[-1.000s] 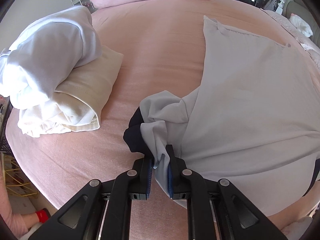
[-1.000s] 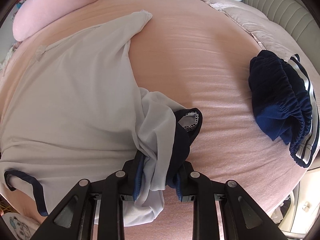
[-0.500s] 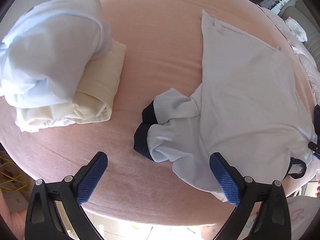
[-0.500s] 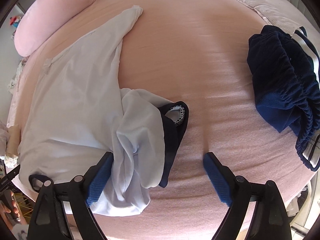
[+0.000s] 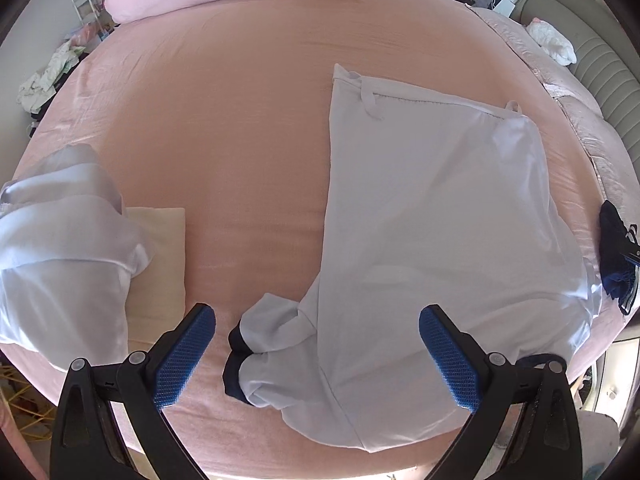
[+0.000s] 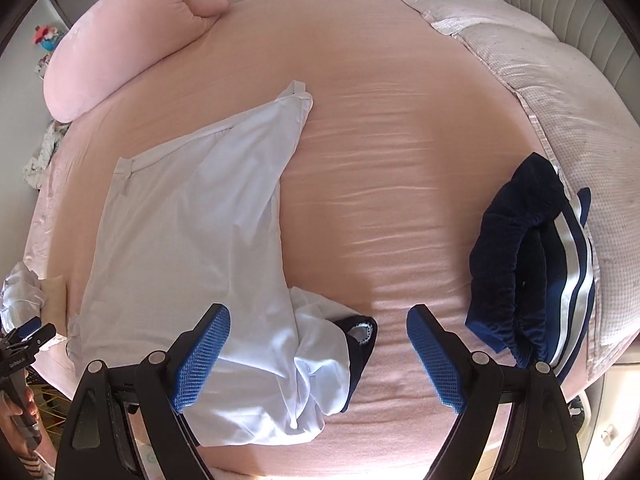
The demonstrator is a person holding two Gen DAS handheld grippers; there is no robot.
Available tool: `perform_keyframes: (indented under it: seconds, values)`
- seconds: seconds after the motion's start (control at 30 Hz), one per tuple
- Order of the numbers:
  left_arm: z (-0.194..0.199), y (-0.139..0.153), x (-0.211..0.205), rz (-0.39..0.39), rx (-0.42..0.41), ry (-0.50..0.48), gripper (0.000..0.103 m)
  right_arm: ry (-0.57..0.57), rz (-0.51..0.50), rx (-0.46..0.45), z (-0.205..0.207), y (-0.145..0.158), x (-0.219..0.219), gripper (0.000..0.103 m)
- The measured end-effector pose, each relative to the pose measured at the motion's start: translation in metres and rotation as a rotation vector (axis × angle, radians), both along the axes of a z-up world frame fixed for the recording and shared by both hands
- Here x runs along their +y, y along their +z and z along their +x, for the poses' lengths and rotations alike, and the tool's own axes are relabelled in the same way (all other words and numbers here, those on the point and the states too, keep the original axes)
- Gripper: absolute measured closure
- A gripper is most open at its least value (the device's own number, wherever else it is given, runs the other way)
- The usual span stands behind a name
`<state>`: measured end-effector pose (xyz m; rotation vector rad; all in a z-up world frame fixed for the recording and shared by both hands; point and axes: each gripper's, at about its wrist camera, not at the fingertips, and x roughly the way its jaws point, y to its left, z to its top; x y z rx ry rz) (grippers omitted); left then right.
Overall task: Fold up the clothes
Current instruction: 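Open both grippers and release the folded sleeve onto the shirt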
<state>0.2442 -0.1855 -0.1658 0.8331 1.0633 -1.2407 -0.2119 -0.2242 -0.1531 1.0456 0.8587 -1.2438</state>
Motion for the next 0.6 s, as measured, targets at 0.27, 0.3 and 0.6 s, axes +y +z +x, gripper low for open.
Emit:
perform_keyframes:
  seconds: [0.27,0.3,0.6]
  values:
    - [0.013,-0.011,-0.034,0.001,0.024,0.028,0.000,0.012,0.047,-0.109,0.003,-0.036,-0.051,0.014]
    - [0.014,-0.012,-0.038,0.004,0.027,0.033,0.000,0.002,0.058,-0.125,0.003,-0.041,-0.055,0.014]
    - [0.027,-0.031,-0.085,-0.022,0.127,0.051,0.000,-0.060,0.147,-0.314,-0.003,-0.088,-0.081,0.048]
